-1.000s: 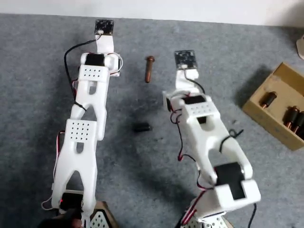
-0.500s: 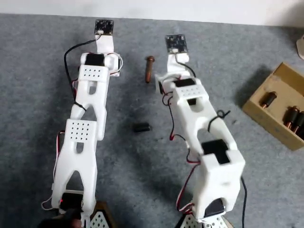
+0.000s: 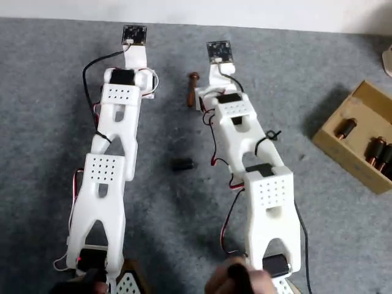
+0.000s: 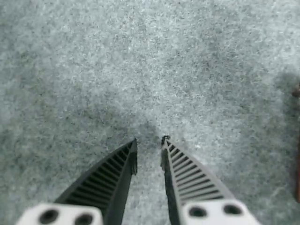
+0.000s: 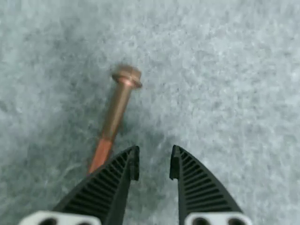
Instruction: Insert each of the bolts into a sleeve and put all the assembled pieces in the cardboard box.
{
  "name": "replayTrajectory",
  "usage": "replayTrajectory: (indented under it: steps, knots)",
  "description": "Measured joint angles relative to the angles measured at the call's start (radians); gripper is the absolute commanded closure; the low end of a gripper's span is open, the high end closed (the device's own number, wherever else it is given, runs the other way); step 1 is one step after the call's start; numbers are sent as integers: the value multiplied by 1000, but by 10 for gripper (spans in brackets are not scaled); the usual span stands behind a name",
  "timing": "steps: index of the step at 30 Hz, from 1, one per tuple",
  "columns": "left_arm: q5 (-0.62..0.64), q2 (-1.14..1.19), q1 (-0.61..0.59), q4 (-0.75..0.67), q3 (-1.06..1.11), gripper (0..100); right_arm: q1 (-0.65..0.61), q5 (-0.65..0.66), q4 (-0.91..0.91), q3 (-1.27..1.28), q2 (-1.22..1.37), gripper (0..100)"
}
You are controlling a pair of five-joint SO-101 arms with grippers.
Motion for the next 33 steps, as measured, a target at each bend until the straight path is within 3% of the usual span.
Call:
replayTrajectory:
  steps: [6,17,24,33]
  knots:
    - [0,0,0,0,0,909,-2,-80,0,-164,104,807]
    - [0,0,0,0,0,909,-12,-84,118,-500,292,805]
    - [0,0,0,0,0,909,-15,15,213,-669,413,807]
    - [0,0,0,0,0,909,-15,-68,236,-747,468,807]
